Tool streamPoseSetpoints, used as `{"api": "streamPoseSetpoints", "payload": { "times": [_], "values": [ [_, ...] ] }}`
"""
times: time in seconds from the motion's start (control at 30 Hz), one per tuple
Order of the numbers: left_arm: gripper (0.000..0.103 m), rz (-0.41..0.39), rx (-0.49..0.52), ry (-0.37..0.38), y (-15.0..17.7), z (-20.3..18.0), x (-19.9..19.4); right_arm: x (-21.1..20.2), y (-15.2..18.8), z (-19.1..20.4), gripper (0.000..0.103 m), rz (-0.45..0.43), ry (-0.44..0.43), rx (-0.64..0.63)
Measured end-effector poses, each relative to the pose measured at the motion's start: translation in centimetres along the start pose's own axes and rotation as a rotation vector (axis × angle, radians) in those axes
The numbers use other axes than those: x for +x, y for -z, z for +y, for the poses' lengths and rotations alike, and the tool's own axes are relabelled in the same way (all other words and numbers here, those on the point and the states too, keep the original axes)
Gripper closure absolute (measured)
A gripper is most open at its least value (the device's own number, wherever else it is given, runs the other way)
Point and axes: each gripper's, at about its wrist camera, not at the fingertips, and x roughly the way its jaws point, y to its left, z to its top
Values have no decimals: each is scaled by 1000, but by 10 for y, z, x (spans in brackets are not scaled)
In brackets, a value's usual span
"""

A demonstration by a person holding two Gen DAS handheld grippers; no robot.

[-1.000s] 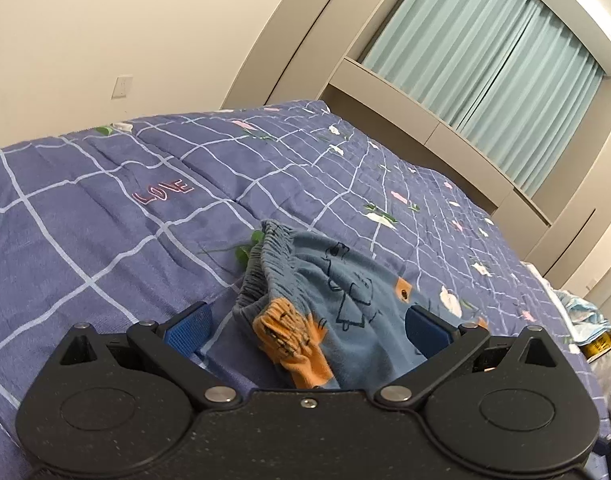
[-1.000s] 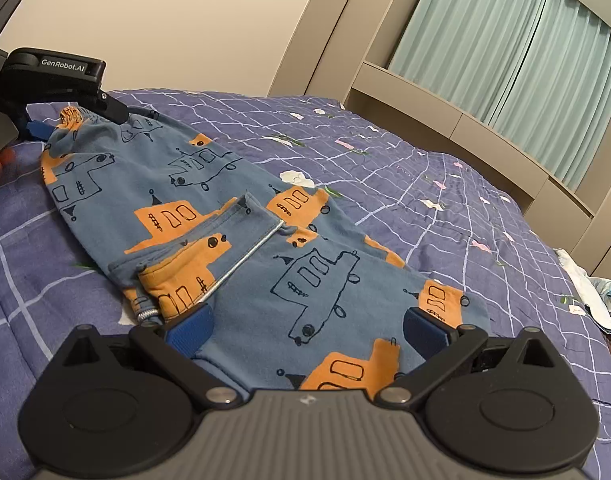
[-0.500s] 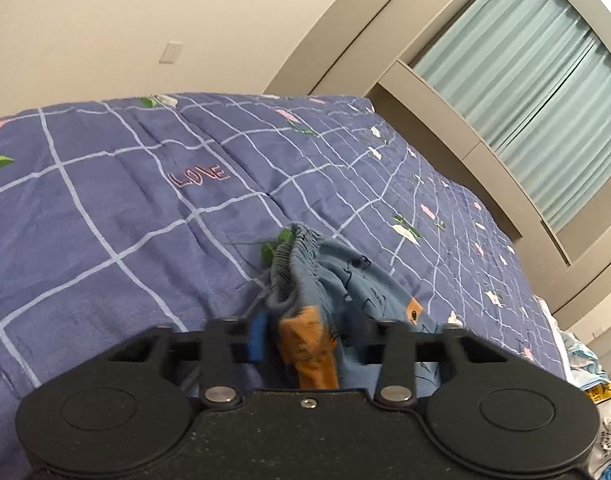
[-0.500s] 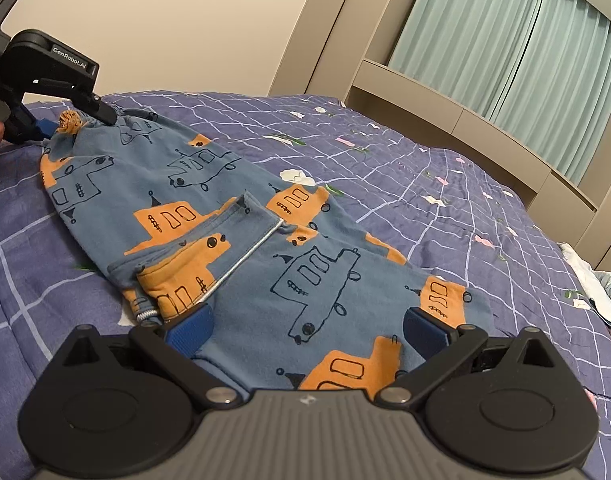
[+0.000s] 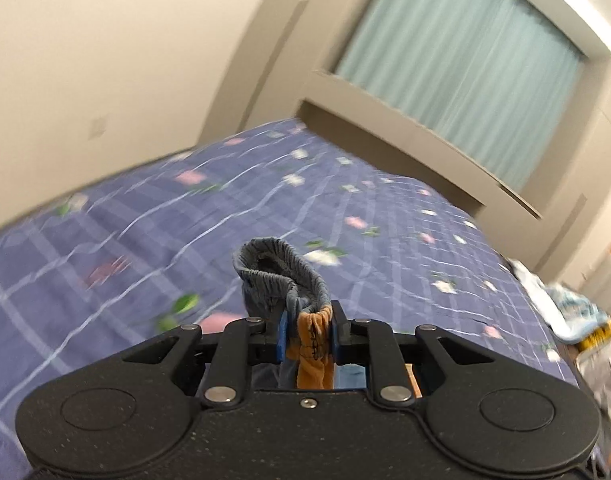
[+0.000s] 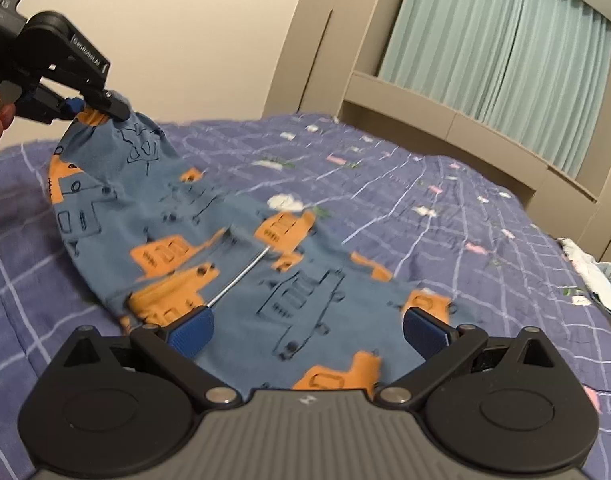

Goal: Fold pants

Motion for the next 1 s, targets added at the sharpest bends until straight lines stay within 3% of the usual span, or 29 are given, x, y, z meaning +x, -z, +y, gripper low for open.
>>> {"api": "streamPoseSetpoints", "payload": {
  "times": [0.3, 0.53, 0.83, 1.0],
  "values": [
    [82, 14, 264, 204, 3, -121, -17, -31, 10, -56, 0, -10, 126, 91],
    [82, 158, 437, 313, 63, -194, -5, -54, 38, -105, 0, 20, 242, 151],
    [78, 303, 570, 292, 136, -215, 31, -70, 77, -141, 0, 75, 286, 260],
    [57, 306, 603, 306, 144, -216, 29, -70, 87, -148, 0, 89, 275, 299]
  ]
}}
